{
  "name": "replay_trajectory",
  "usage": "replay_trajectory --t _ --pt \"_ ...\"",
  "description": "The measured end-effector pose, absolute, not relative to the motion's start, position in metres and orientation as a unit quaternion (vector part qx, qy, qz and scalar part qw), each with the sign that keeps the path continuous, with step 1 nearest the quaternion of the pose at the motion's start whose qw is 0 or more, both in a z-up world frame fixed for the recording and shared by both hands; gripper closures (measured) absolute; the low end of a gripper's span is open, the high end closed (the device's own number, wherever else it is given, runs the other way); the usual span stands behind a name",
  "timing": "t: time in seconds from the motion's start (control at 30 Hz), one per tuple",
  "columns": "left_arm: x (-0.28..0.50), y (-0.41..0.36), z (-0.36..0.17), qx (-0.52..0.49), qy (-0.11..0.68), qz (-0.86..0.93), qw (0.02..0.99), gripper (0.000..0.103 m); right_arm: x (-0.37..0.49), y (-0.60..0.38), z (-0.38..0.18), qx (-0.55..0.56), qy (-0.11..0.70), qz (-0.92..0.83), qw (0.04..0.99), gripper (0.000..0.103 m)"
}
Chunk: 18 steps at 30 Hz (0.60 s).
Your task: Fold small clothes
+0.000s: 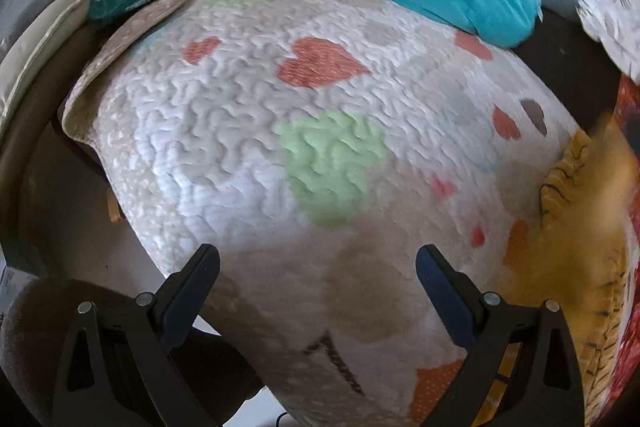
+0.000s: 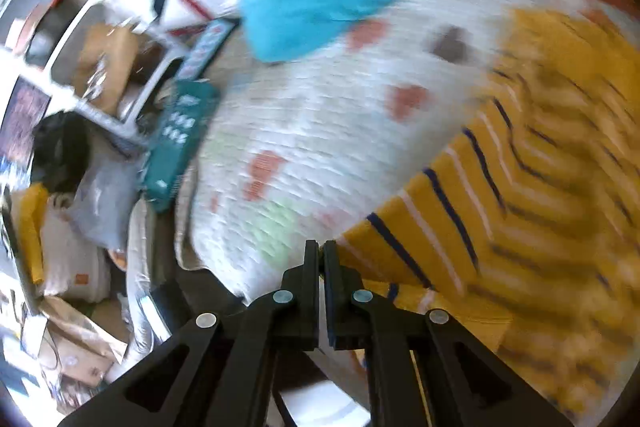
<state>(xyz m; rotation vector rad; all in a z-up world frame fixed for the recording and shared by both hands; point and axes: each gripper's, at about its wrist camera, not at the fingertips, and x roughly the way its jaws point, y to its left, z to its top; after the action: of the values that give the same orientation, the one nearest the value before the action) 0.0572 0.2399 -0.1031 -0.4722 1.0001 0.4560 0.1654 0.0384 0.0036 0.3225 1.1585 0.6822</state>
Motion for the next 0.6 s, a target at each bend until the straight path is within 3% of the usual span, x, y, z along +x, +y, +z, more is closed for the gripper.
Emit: replay_trajectory --t 0.23,0.37,0.5,0.6 --pt "0.056 0.246 -0.102 -0.226 0.469 0.215 0.826 0.005 0.226 0.171 -0.029 0.157 0.57 0.365 0.719 0.1" --pt "0.062 0.234 -0.1 -0.214 0.471 0.193 0.834 0.005 0.219 0.167 -0.029 0.131 0.556 0.335 0.749 0.097" --pt "0.069 0.213 -0.099 -0.196 0.474 0.15 0.845 0.005 0.192 0.071 -0.023 0.126 0.527 0.292 0.788 0.061" --pt "0.074 0.194 -0.101 -0.188 0.483 0.109 0.848 0.004 0.158 -0.044 -0.033 0.126 0.519 0.197 0.822 0.06"
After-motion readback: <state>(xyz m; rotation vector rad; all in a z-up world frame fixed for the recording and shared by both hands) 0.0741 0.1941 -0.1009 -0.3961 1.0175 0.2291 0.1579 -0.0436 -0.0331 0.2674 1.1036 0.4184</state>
